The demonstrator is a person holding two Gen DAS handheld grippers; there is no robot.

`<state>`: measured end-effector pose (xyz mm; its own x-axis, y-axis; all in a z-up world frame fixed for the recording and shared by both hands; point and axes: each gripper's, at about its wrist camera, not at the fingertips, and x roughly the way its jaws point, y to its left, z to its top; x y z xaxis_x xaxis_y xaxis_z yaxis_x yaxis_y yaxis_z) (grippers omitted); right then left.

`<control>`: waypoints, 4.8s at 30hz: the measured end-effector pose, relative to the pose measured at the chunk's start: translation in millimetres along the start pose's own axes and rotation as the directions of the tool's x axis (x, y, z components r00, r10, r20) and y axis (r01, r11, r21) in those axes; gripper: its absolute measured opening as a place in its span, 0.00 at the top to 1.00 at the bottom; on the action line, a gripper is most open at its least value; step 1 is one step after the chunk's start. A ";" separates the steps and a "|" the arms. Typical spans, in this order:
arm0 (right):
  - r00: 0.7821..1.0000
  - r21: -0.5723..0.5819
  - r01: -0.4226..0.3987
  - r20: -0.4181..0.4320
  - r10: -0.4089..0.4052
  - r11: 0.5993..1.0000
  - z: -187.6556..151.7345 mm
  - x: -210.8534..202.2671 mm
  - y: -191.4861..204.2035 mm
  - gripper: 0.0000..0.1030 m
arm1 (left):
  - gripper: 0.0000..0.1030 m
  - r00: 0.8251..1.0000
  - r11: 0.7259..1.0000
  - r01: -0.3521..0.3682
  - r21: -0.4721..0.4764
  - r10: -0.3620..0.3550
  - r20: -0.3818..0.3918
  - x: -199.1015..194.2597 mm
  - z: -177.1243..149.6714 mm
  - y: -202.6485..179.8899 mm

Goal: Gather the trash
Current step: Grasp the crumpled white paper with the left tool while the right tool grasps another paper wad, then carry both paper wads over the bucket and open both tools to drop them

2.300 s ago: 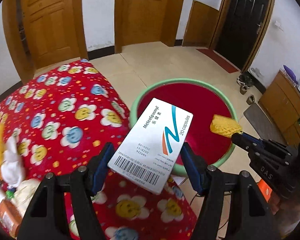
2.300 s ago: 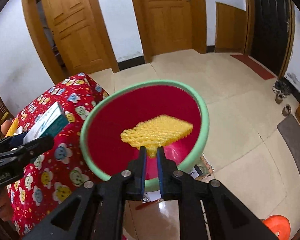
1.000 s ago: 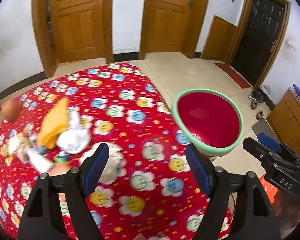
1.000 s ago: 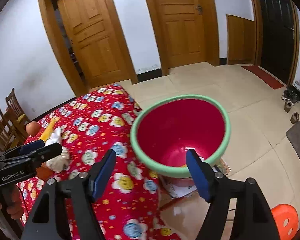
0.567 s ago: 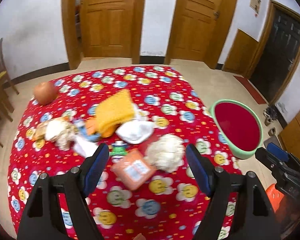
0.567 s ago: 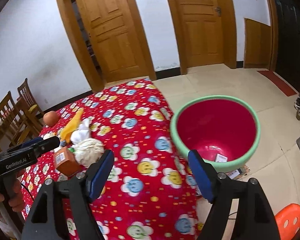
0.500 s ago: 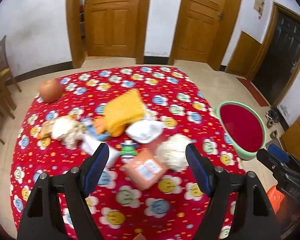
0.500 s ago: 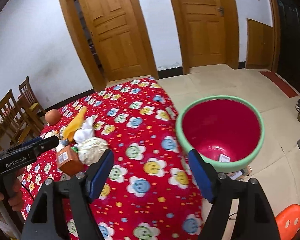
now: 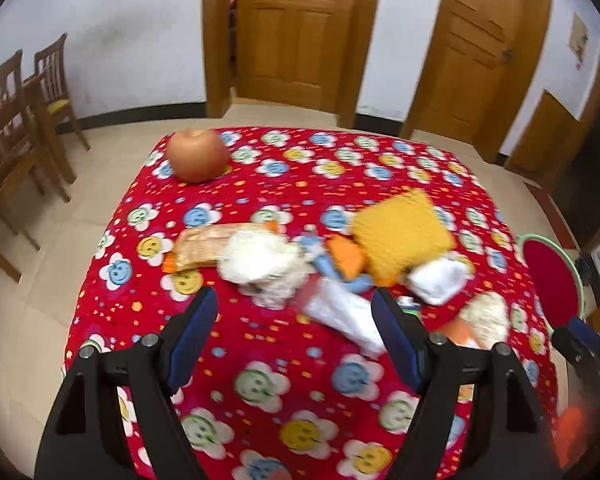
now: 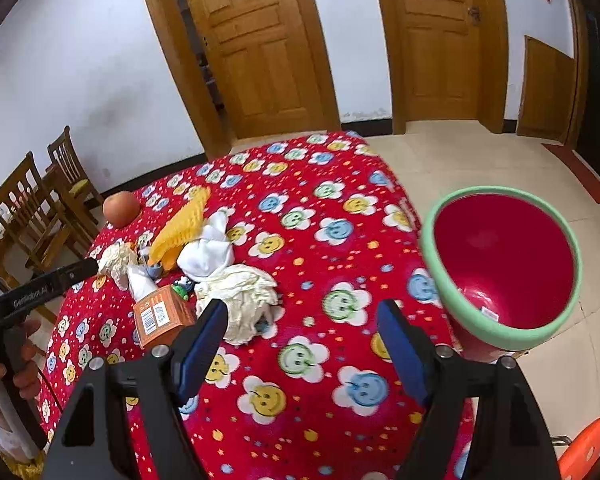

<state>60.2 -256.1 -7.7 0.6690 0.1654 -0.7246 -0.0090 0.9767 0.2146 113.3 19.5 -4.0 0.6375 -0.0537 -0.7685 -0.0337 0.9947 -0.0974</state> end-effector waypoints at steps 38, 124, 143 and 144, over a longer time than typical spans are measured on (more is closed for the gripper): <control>0.984 -0.006 -0.156 -0.090 0.155 0.988 -2.9 55.1 31.2 0.54 | 0.85 0.987 0.985 0.163 -0.065 -0.163 -0.003 26.2 -1.3 20.3; 0.988 0.295 0.143 0.007 -0.152 0.945 20.6 -26.8 -261.9 0.53 | 0.84 0.870 0.777 0.490 0.396 -0.407 -0.279 53.0 -42.3 -362.1; 0.986 0.322 0.126 0.066 -0.155 0.938 11.5 -58.8 -242.5 0.35 | 0.40 0.905 0.819 0.425 0.386 -0.376 -0.199 19.9 -42.6 -328.6; 0.986 0.318 0.122 0.069 -0.151 0.940 9.6 -61.8 -237.6 0.34 | 0.40 0.907 0.823 0.421 0.382 -0.374 -0.195 15.4 -43.1 -324.7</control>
<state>28.2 -499.6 -7.6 0.7121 0.0061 -0.7021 0.3095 0.8949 0.3216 100.9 -308.1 -11.5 0.4403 -0.4375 -0.7840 0.5346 0.8293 -0.1625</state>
